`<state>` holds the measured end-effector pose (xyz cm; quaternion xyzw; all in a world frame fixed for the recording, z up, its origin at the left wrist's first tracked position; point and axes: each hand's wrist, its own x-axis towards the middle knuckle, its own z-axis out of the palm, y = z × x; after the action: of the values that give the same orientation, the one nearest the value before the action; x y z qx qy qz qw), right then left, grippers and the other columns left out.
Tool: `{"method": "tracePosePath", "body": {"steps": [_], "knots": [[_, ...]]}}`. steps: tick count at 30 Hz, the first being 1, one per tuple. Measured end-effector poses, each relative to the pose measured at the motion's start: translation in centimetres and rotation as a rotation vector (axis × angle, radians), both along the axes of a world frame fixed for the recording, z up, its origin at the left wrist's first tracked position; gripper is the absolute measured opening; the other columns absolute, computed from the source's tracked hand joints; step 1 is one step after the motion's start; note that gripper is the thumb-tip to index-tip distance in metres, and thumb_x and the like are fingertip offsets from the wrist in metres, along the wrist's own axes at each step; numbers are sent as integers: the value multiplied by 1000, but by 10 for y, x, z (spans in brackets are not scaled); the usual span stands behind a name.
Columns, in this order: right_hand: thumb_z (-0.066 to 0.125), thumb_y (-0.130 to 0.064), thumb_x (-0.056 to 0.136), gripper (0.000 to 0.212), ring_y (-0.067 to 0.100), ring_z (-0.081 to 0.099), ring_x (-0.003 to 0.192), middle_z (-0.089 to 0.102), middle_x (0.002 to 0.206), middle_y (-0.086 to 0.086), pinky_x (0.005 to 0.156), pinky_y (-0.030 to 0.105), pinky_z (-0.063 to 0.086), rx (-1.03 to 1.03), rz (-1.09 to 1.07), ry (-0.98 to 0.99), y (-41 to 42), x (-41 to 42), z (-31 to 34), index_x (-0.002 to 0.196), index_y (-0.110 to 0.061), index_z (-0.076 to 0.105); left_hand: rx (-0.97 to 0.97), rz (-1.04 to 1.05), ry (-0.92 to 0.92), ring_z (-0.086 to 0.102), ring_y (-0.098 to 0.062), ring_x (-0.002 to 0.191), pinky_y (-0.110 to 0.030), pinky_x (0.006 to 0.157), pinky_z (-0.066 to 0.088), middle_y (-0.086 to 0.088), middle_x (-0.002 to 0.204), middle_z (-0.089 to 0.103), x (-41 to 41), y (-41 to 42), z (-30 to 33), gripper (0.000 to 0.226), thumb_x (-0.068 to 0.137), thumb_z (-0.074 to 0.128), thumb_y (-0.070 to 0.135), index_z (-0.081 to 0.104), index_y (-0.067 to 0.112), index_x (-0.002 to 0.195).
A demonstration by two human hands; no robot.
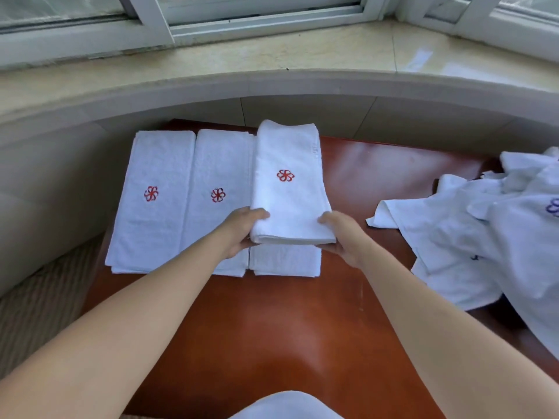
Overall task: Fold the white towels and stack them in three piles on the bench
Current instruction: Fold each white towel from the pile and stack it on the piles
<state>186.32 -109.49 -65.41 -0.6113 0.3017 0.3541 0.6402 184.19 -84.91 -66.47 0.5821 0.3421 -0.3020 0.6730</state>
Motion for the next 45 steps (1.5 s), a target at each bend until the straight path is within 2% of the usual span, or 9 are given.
{"method": "tracePosePath", "body": {"steps": [7,17,21,27,32,34,38,42,45], "knots": [[58,-9,98,19,19,77,87,70,115,6,68,28,63,-203,145,102,-5,-64,-77,117,-12,60,244,-58,76,67,-18,95,-24,59,59,1,109,63,-62,-11,-69,20,93,68,6,58,22,98],[60,-10,91,22,26,73,99,69,113,4,82,36,62,-350,271,-42,-10,-80,-81,113,-7,60,432,-244,-15,66,-19,97,-37,79,63,2,113,59,-81,-13,-79,34,95,64,19,51,20,126],[59,-16,93,23,17,75,83,70,110,2,79,36,58,-384,243,-49,-9,-89,-86,113,-4,58,561,-374,-74,66,-22,96,-47,89,58,0,111,62,-87,-13,-78,39,95,62,30,48,20,130],[59,-27,89,17,20,56,74,59,90,2,65,34,40,-610,479,-93,-10,-85,-79,94,-14,49,772,-574,-124,61,-22,85,-36,66,49,0,100,57,-84,-17,-72,43,96,56,31,39,17,132],[59,-6,83,59,29,50,112,40,133,4,72,37,49,-933,645,-582,1,-93,-78,138,-22,44,1211,-968,-607,27,-34,144,-41,106,41,-10,158,21,-91,-26,-77,73,96,58,30,22,28,159],[53,-4,87,70,29,37,137,31,155,2,89,39,51,-959,910,-722,4,-98,-84,151,-29,39,1145,-1154,-615,3,-32,155,-43,122,21,-7,169,0,-95,-29,-83,73,101,51,34,12,31,163],[48,-7,93,79,22,19,150,4,169,-5,103,35,45,-929,1078,-574,2,-108,-83,160,-37,19,1083,-1317,-481,-13,-30,156,-45,126,12,-6,169,-18,-107,-32,-80,82,100,53,34,0,30,163],[48,-16,95,75,24,17,152,0,171,-1,112,36,38,-927,1257,-428,-1,-114,-58,162,-30,16,970,-1343,-384,9,-28,156,-43,121,28,-7,169,3,-109,-36,-51,69,101,49,28,17,26,162],[48,-25,97,57,28,30,146,29,161,3,111,40,36,-919,1358,-303,-7,-111,-29,153,-21,36,874,-1340,-321,46,-27,135,-44,103,48,-3,152,39,-100,-39,-21,56,101,46,26,35,25,155]]}}
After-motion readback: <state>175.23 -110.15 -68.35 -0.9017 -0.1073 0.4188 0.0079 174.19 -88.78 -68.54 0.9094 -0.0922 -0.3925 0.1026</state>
